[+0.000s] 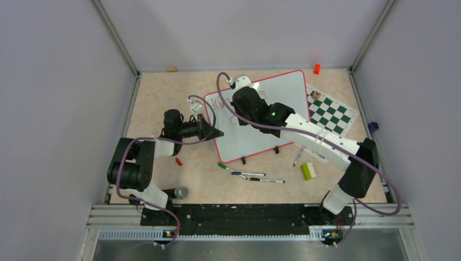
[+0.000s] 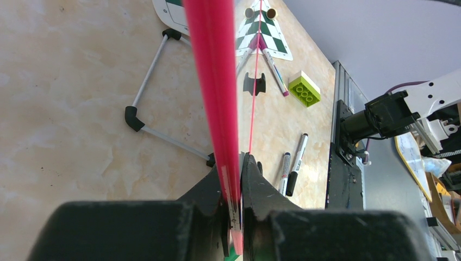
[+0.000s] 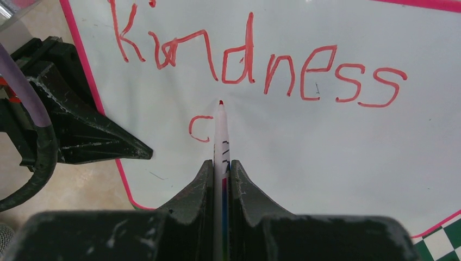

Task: Write a sentence on the whiteboard
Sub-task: Open the sentence on the whiteboard.

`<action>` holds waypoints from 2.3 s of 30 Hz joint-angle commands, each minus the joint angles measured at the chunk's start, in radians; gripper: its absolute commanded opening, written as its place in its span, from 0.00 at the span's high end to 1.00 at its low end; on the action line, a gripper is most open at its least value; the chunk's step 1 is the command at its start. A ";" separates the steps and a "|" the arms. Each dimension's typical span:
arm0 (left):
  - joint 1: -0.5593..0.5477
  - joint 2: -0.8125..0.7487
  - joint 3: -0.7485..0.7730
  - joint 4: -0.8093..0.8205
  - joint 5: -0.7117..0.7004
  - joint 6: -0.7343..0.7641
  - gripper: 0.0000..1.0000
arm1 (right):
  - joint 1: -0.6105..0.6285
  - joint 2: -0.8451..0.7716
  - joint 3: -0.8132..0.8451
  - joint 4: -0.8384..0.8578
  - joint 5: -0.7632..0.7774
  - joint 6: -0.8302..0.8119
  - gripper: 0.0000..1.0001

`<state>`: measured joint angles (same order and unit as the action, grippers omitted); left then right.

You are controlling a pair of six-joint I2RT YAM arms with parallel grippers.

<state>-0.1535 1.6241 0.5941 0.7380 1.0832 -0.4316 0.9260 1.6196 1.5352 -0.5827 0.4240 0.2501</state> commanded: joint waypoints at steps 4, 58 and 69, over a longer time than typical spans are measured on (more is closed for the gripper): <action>-0.001 0.039 -0.036 -0.081 -0.189 0.120 1.00 | -0.021 0.024 0.060 0.029 0.008 -0.019 1.00; -0.001 0.042 -0.033 -0.085 -0.191 0.122 1.00 | -0.076 0.013 0.008 0.021 -0.083 -0.013 1.00; -0.002 0.045 -0.034 -0.087 -0.194 0.122 1.00 | -0.101 -0.007 -0.015 0.008 -0.081 -0.017 1.00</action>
<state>-0.1532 1.6260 0.5941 0.7380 1.0798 -0.4351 0.8467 1.6169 1.5021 -0.5919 0.3267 0.2451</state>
